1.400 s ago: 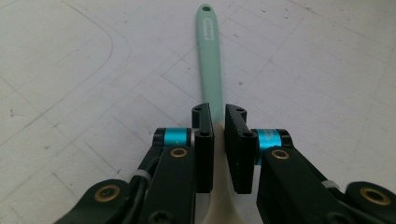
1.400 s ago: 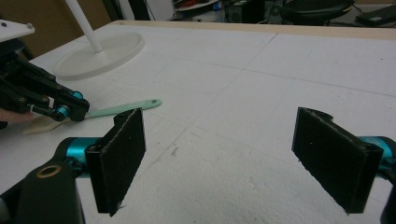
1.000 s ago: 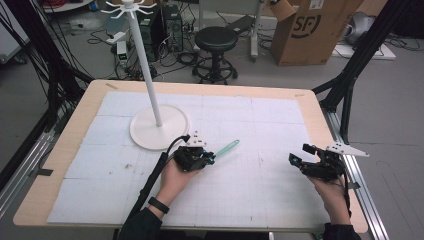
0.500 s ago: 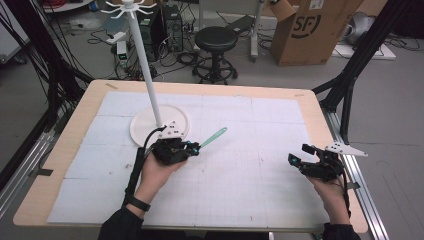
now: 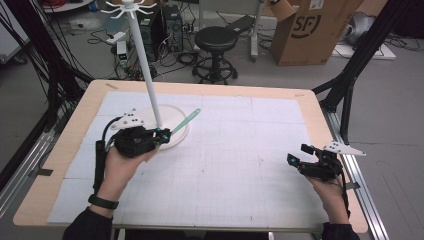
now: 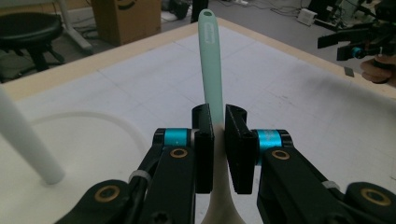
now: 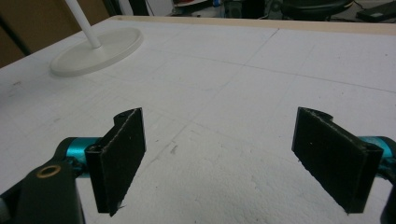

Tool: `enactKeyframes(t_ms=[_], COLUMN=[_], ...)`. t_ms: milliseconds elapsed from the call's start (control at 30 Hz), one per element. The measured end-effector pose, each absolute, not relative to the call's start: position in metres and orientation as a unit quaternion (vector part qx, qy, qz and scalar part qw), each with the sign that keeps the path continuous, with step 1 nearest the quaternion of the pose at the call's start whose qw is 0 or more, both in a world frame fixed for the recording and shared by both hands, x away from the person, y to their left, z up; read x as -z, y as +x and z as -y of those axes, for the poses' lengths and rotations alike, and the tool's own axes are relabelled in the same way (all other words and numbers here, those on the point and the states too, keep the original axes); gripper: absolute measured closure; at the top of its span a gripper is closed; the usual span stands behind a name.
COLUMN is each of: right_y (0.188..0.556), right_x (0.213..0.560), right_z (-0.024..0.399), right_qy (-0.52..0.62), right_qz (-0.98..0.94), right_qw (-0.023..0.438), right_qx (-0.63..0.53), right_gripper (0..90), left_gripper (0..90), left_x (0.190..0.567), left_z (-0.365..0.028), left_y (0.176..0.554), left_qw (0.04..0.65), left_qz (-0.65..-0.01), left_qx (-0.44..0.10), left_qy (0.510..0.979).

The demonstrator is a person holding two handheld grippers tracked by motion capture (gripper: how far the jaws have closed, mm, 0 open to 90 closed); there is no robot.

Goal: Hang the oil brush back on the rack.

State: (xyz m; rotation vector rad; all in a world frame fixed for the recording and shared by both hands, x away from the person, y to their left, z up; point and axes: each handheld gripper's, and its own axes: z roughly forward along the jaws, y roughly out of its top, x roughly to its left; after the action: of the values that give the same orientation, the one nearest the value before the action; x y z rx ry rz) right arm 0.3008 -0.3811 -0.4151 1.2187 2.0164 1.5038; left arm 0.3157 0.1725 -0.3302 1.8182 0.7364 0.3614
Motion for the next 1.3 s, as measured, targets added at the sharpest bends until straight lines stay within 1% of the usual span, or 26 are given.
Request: enactKeyframes(t_ms=[33, 233, 567, 1067, 1300], right_y=[0.301, 0.302, 0.302, 0.303, 0.303], right_x=[0.415, 0.416, 0.416, 0.417, 0.417], right_z=[0.381, 0.38, 0.379, 0.379, 0.378], right_qy=[0.43, 0.429, 0.431, 0.43, 0.43], right_qz=[-0.711, -0.712, -0.712, -0.714, -0.715], right_qw=[0.172, 0.173, 0.171, 0.171, 0.17], right_qx=[-0.529, -0.528, -0.527, -0.525, -0.525], right_gripper=[16.6, 16.6, 16.6, 16.6, 16.6], left_gripper=[82.3, 82.3, 82.3, 82.4, 82.4], left_x=[0.33, 0.306, 0.277, 0.232, 0.211], left_z=[-0.173, -0.203, -0.234, -0.267, -0.284], left_y=[0.316, 0.308, 0.3, 0.293, 0.287], left_qw=[0.543, 0.559, 0.576, 0.588, 0.588], left_qz=[-0.31, -0.313, -0.318, -0.322, -0.325], left_qx=[-0.152, -0.179, -0.208, -0.236, -0.257], left_qy=[0.766, 0.746, 0.724, 0.704, 0.695])
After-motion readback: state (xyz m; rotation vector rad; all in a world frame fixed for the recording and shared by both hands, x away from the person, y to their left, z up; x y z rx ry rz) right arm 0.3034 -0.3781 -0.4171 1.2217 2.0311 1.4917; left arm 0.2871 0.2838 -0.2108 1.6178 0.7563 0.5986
